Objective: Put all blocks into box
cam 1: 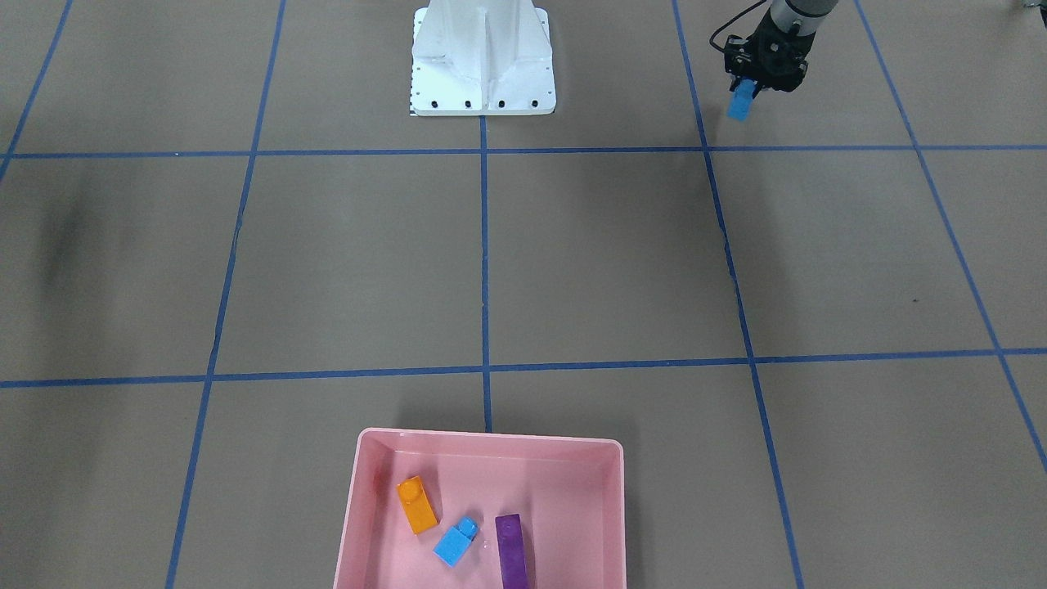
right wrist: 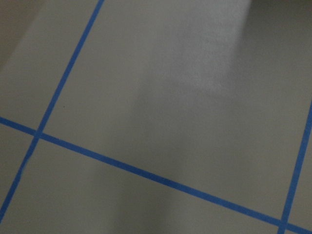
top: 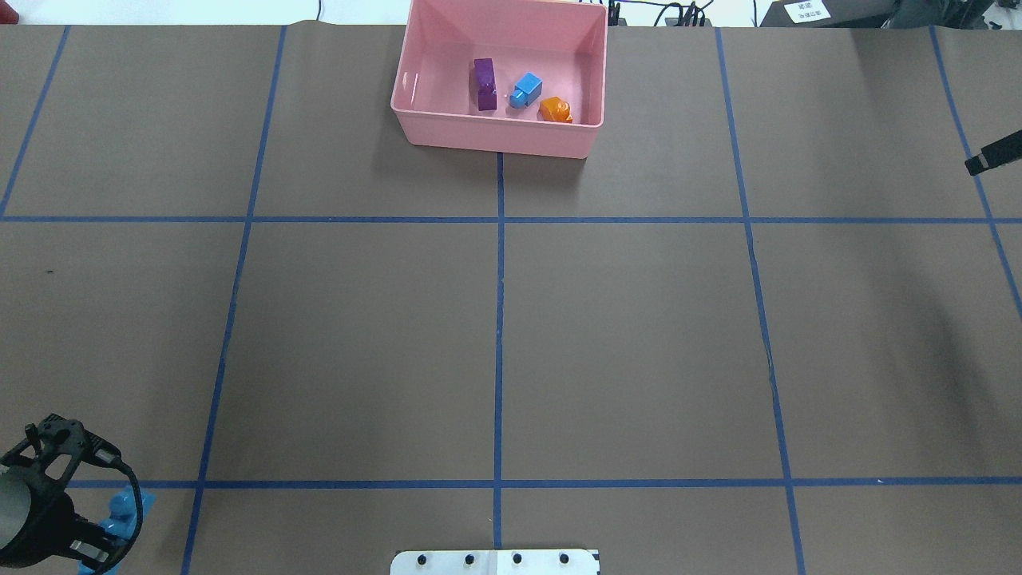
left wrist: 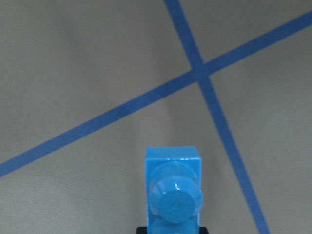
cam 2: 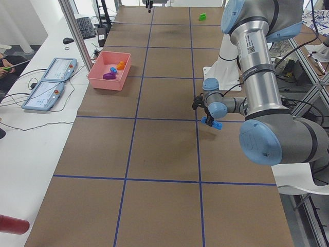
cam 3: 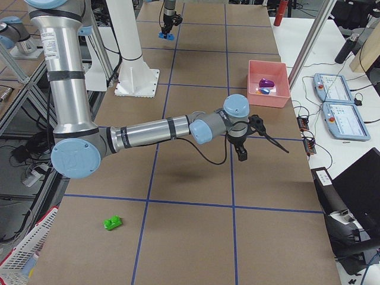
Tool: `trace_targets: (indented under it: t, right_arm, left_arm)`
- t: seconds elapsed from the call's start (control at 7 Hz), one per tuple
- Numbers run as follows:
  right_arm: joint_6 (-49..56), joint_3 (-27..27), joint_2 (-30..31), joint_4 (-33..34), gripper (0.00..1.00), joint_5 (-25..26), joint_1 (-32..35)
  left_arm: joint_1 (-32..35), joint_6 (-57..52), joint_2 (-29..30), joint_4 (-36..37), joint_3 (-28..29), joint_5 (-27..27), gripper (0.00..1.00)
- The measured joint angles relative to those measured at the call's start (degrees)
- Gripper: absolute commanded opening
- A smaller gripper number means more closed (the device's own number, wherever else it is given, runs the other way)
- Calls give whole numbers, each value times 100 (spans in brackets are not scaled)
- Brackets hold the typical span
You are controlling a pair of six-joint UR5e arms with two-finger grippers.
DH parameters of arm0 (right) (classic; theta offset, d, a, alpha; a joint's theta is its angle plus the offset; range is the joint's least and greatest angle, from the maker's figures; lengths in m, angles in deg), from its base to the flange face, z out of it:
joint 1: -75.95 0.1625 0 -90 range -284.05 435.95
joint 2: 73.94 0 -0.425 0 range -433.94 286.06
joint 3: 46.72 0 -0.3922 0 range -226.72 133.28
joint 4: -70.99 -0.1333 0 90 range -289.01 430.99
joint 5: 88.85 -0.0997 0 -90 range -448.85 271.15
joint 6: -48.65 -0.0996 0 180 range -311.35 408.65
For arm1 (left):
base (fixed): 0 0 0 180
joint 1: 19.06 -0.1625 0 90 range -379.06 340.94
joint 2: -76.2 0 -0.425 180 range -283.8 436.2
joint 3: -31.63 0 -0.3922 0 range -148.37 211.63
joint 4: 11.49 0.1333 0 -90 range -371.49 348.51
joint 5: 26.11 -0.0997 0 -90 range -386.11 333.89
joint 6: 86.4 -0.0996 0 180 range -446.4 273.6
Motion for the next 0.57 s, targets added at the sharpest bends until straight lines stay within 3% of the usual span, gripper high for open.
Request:
trace_targets:
  t: [0.57]
  right_arm:
    - [23,-140,1258,-42,100,107,-175]
  left_arm:
    - [1515,-54,685,-10,-47,1142,0]
